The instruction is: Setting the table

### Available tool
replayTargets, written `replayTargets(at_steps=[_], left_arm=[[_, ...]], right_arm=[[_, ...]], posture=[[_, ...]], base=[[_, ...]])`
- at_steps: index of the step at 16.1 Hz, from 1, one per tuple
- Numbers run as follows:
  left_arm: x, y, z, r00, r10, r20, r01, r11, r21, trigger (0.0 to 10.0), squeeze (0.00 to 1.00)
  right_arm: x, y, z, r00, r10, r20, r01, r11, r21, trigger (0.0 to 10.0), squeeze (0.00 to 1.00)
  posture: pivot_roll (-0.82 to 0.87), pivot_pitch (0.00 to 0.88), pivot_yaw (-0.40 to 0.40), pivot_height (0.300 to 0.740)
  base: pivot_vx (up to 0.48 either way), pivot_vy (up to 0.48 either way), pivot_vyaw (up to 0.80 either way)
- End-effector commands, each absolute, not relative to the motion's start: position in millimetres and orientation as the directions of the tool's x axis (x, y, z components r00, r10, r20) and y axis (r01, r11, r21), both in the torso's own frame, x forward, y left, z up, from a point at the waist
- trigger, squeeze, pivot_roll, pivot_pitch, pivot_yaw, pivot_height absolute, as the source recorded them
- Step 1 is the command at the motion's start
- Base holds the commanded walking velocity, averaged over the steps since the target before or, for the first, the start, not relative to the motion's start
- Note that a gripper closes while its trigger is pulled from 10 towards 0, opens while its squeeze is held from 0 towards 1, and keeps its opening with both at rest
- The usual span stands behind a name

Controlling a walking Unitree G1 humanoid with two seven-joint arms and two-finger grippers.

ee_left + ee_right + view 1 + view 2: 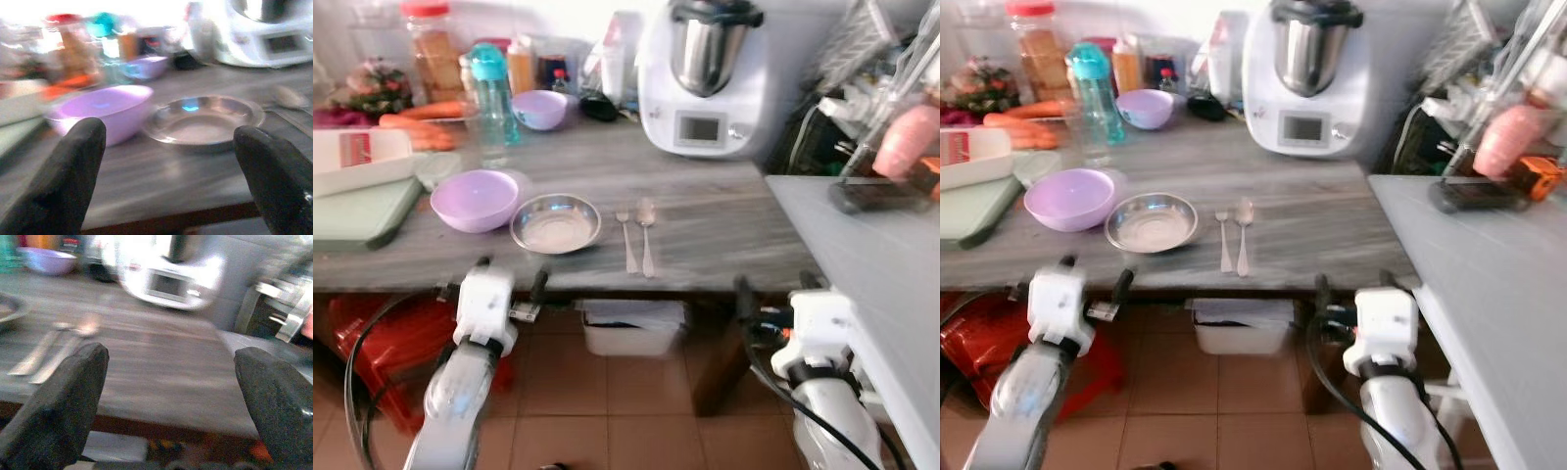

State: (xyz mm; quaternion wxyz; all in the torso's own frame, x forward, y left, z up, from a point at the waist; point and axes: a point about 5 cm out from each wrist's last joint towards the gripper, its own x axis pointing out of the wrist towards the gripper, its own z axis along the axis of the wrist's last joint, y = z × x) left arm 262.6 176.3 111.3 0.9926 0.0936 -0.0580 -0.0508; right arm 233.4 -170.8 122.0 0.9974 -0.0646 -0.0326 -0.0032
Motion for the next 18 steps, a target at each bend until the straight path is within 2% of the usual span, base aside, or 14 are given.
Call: replayTargets(at_steps=[1, 3, 11, 18], left_arm=[[258.3, 179.8, 100.4, 0.992, -0.118, 0.049, 0.107, 0.976, 0.188, 10.0, 0.00], [262.8, 181.8, 109.1, 0.982, -0.176, 0.069, 0.161, 0.969, 0.186, 10.0, 0.00], [272.5, 169.9, 117.9, 0.971, -0.216, 0.102, 0.198, 0.966, 0.165, 10.0, 0.00], [275.0, 166.6, 120.1, 0.967, -0.229, 0.109, 0.208, 0.962, 0.175, 10.0, 0.00]], right_arm=[[233.3, -168.7, 122.4, 0.997, 0.001, 0.079, 0.009, 0.993, -0.120, 10.0, 0.00], [239.2, -166.0, 122.9, 0.996, 0.003, 0.094, 0.009, 0.993, -0.121, 10.0, 0.00], [260.4, -152.7, 139.8, 0.983, 0.050, 0.177, -0.030, 0.993, -0.114, 10.0, 0.00], [265.8, -140.3, 147.0, 0.974, 0.095, 0.203, -0.079, 0.993, -0.085, 10.0, 0.00]], posture=[[0.09, 0.007, -0.004, 0.740], [0.10, 0.003, 0.007, 0.740], [0.10, 0.030, 0.026, 0.740], [0.10, 0.042, 0.035, 0.740]], base=[[0.000, 0.000, 0.00], [0.122, 0.000, 0.00], [0.000, 0.000, 0.05], [0.355, 0.000, 0.00]])
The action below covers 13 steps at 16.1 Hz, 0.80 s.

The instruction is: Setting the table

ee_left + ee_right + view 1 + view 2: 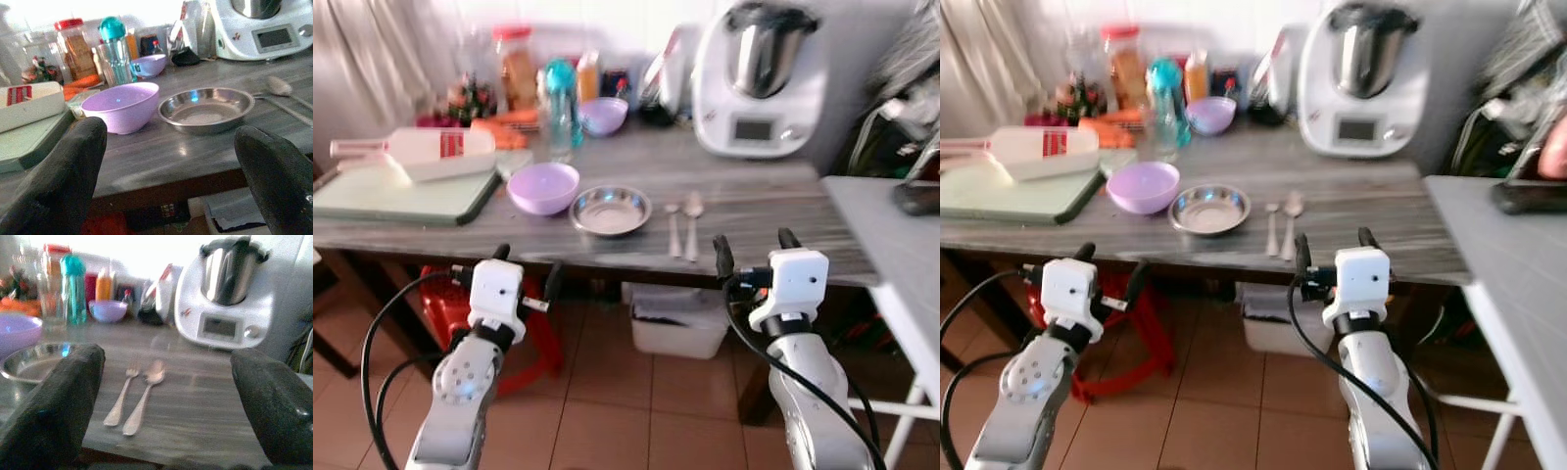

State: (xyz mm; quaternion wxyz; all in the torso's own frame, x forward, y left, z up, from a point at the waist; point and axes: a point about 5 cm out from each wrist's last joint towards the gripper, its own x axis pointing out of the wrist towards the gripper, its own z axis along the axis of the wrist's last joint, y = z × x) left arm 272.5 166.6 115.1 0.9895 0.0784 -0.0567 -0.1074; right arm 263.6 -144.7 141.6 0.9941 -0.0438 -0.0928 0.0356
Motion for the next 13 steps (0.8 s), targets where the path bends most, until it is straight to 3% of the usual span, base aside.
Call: replayTargets(at_steps=[1, 3, 8, 13], left_arm=[[275.5, 165.3, 120.3, 0.966, -0.233, 0.108, 0.213, 0.962, 0.171, 10.0, 0.00], [275.8, 164.8, 120.2, 0.966, -0.233, 0.108, 0.213, 0.962, 0.168, 10.0, 0.00], [275.5, 168.9, 111.8, 0.985, -0.147, 0.086, 0.120, 0.958, 0.260, 10.0, 0.00], [263.0, 196.3, 98.2, 0.997, -0.066, 0.038, 0.053, 0.961, 0.273, 10.0, 0.00]], right_arm=[[267.4, -138.7, 148.7, 0.973, 0.099, 0.209, -0.083, 0.993, -0.083, 10.0, 0.00], [269.0, -138.2, 149.8, 0.972, 0.100, 0.213, -0.084, 0.993, -0.079, 10.0, 0.00], [270.7, -132.6, 153.6, 0.967, 0.117, 0.226, -0.106, 0.993, -0.059, 10.0, 0.00], [257.0, -140.6, 153.0, 0.971, 0.089, 0.223, -0.073, 0.994, -0.079, 10.0, 0.00]], posture=[[0.10, 0.044, 0.040, 0.740], [0.09, 0.047, 0.043, 0.740], [0.09, 0.053, 0.038, 0.740], [0.10, 0.061, 0.017, 0.740]], base=[[0.364, 0.000, 0.00], [0.339, 0.000, 0.00], [0.000, 0.000, 0.00], [0.000, 0.000, 0.00]])
